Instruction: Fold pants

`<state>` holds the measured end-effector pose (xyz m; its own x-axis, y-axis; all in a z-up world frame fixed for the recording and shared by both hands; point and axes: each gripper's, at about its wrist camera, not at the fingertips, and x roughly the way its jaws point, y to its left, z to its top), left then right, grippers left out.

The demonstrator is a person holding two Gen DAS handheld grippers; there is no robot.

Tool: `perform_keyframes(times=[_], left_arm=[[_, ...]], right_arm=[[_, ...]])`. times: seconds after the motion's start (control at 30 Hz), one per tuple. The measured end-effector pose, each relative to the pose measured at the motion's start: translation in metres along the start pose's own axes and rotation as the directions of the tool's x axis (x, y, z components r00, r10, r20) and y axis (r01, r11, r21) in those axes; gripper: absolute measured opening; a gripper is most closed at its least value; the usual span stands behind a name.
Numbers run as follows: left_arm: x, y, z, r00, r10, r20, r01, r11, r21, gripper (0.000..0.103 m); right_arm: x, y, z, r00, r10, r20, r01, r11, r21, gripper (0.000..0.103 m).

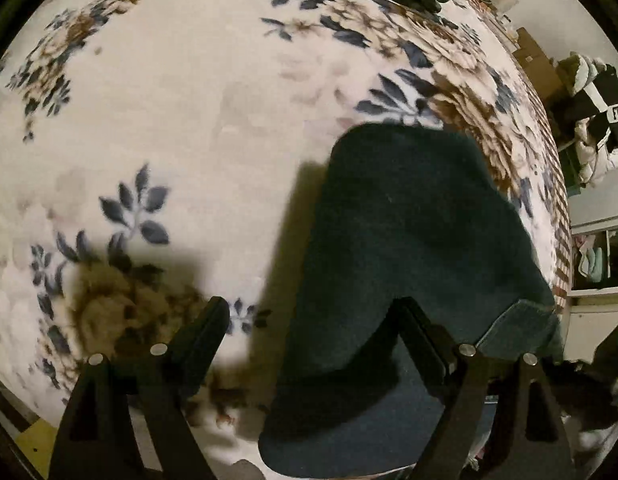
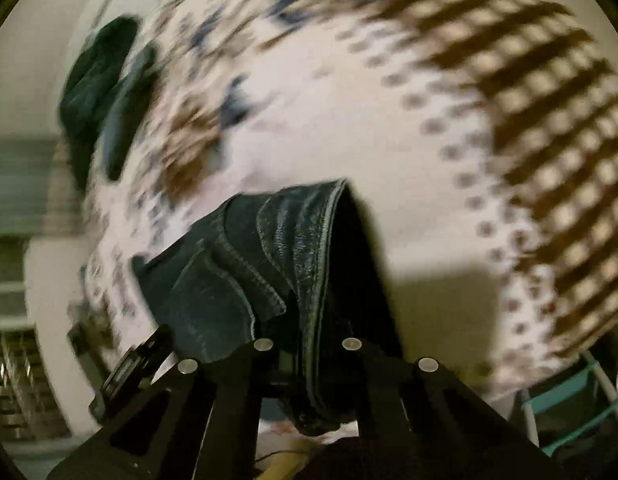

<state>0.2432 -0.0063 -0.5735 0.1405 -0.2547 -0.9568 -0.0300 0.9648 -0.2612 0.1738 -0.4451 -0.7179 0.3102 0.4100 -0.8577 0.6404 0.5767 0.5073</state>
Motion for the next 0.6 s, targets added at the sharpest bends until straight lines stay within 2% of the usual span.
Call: perform_keyframes(times=[0.07, 0.13, 0.2, 0.23, 0.27, 0.3, 0.37, 0.47, 0.53, 0.6], left_arm=[[-0.007, -0.004, 0.006, 1.0, 0.008, 0.015, -0.009, 1.0, 0.019, 0.085], [-0.012, -0.003, 0.013, 1.0, -0.004, 0.027, 0.003, 1.0, 0.017, 0.085], [-0.018, -0.005, 0.023, 0.999, -0.015, 0.043, 0.014, 1.0, 0.013, 0.085], [-0.019, -0.007, 0.03, 0.999, -0.021, 0.048, 0.021, 1.0, 0.011, 0.085], [-0.019, -0.009, 0.035, 0.998, -0.024, 0.053, 0.023, 1.0, 0.008, 0.085], [-0.018, -0.013, 0.043, 0.998, -0.033, 0.062, 0.032, 0.999, 0.008, 0.085], [-0.011, -0.019, 0.055, 0.997, -0.038, 0.065, 0.038, 0.999, 0.015, 0.085], [0.025, -0.022, 0.076, 1.0, 0.001, -0.01, -0.001, 1.0, 0.006, 0.085], [0.045, -0.01, 0.086, 0.999, 0.006, -0.05, -0.008, 1.0, -0.027, 0.085], [0.041, -0.003, 0.09, 0.998, -0.032, -0.057, 0.029, 0.998, -0.057, 0.085]], right_arm=[[0.007, -0.002, -0.001, 0.999, -0.042, 0.007, 0.042, 0.999, -0.019, 0.005], [0.01, 0.0, -0.003, 0.999, -0.033, 0.007, 0.033, 0.999, -0.04, 0.007], [0.007, 0.002, -0.005, 1.0, -0.025, -0.01, 0.025, 0.998, -0.059, 0.025], [0.002, 0.0, -0.008, 0.999, -0.04, -0.006, 0.039, 0.998, -0.054, 0.051], [-0.008, -0.005, -0.013, 1.0, -0.019, 0.018, 0.02, 0.999, -0.033, 0.065], [-0.016, -0.01, -0.019, 0.999, 0.02, 0.034, -0.019, 1.0, -0.008, 0.068], [-0.024, -0.026, -0.031, 0.995, 0.086, 0.044, -0.088, 0.995, 0.049, 0.082], [-0.014, -0.044, -0.048, 0.986, 0.166, 0.015, -0.167, 0.98, 0.112, 0.096], [0.006, -0.052, -0.055, 0.973, 0.229, -0.014, -0.224, 0.96, 0.169, 0.096], [0.024, -0.058, -0.06, 0.956, 0.29, -0.033, -0.277, 0.936, 0.216, 0.097]])
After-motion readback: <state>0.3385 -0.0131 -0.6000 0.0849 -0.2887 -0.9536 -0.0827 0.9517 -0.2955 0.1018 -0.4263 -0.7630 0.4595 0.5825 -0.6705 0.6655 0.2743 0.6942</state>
